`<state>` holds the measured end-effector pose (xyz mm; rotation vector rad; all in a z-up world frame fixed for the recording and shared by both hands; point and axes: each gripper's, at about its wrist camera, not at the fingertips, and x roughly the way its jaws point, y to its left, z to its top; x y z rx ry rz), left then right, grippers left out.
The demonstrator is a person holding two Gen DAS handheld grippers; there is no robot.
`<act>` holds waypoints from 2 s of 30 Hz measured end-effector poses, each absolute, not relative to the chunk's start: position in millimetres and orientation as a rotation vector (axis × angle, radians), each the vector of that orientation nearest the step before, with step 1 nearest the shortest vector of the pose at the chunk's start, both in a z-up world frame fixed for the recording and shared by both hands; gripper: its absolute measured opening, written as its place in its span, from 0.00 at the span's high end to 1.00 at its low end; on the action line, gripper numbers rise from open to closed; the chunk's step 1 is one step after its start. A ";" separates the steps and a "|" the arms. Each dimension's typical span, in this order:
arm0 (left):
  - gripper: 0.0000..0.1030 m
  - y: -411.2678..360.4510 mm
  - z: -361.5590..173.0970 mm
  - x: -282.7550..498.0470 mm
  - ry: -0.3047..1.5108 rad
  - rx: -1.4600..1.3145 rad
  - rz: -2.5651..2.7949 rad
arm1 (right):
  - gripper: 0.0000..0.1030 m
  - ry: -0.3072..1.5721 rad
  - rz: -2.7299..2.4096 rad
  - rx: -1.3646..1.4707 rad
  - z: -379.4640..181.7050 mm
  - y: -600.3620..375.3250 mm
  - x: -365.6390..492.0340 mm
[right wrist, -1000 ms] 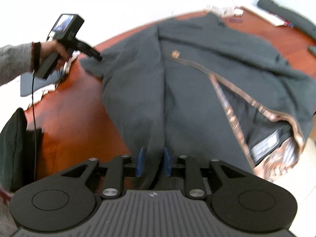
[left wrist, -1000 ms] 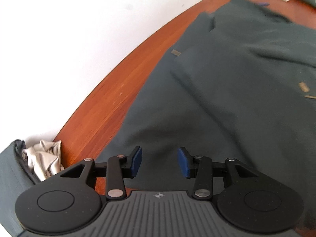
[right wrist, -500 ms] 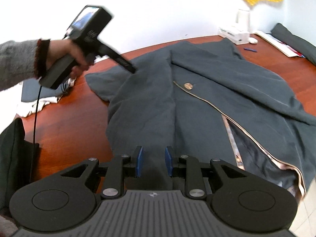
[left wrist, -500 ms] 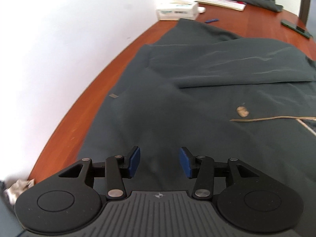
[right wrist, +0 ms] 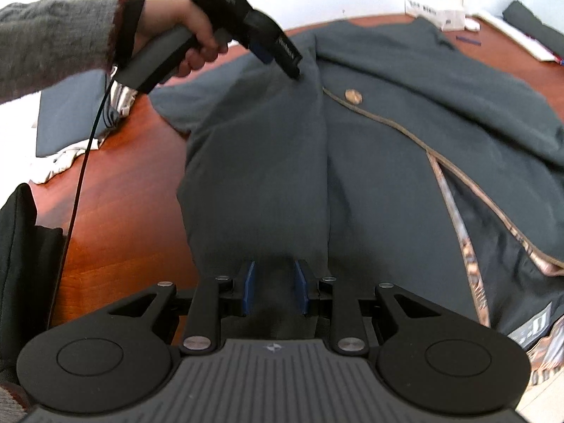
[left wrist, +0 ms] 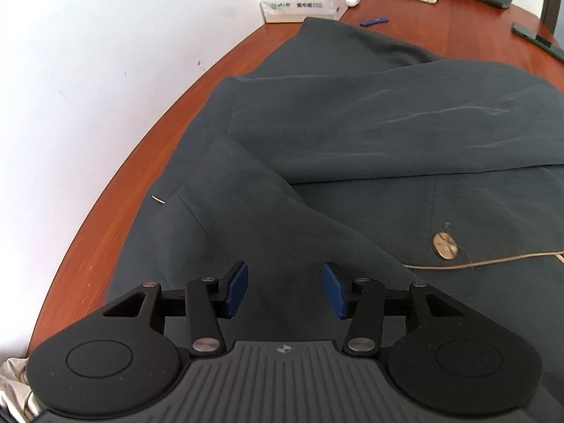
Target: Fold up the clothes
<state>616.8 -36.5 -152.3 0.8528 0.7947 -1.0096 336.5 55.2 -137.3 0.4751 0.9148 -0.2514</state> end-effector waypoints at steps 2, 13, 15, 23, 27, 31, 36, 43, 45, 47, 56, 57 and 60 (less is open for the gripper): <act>0.54 -39.1 -155.3 619.0 0.800 0.850 -1.005 | 0.72 0.924 -0.249 0.490 -143.1 54.3 336.7; 0.52 -57.1 -164.5 628.0 0.815 0.835 -0.977 | 0.72 0.939 -0.223 0.508 -158.2 54.4 339.1; 0.52 -56.6 -163.5 630.5 0.805 0.829 -0.963 | 0.72 0.943 -0.212 0.507 -157.8 52.7 339.9; 0.48 -35.2 -132.5 633.8 0.782 0.766 -0.935 | 0.66 0.900 -0.218 0.477 -126.6 34.9 336.4; 0.46 -23.5 -112.4 628.5 0.781 0.726 -0.941 | 0.66 0.889 -0.253 0.477 -115.4 22.1 332.1; 0.43 -14.3 -100.0 621.8 0.783 0.691 -0.926 | 0.64 0.883 -0.280 0.465 -106.5 7.4 323.7; 0.43 10.2 -89.3 602.6 0.796 0.647 -0.891 | 0.62 0.895 -0.283 0.433 -102.4 -12.0 310.6; 0.39 50.5 -84.1 572.3 0.857 0.576 -0.808 | 0.58 0.916 -0.271 0.384 -99.0 -45.7 295.1; 0.38 60.9 -83.4 563.6 0.872 0.551 -0.782 | 0.58 0.926 -0.268 0.377 -100.6 -58.1 292.6; 0.37 74.1 -82.6 551.3 0.895 0.517 -0.746 | 0.57 0.935 -0.266 0.368 -102.0 -64.5 291.6; 0.34 133.2 -74.8 491.0 0.961 0.376 -0.594 | 0.46 0.951 -0.239 0.264 -101.8 -91.2 283.3; 0.34 140.3 -74.3 484.4 0.975 0.348 -0.572 | 0.45 0.951 -0.233 0.255 -101.3 -93.8 281.6; 0.33 155.8 -71.6 460.4 0.986 0.299 -0.535 | 0.43 0.954 -0.220 0.233 -100.5 -97.1 276.6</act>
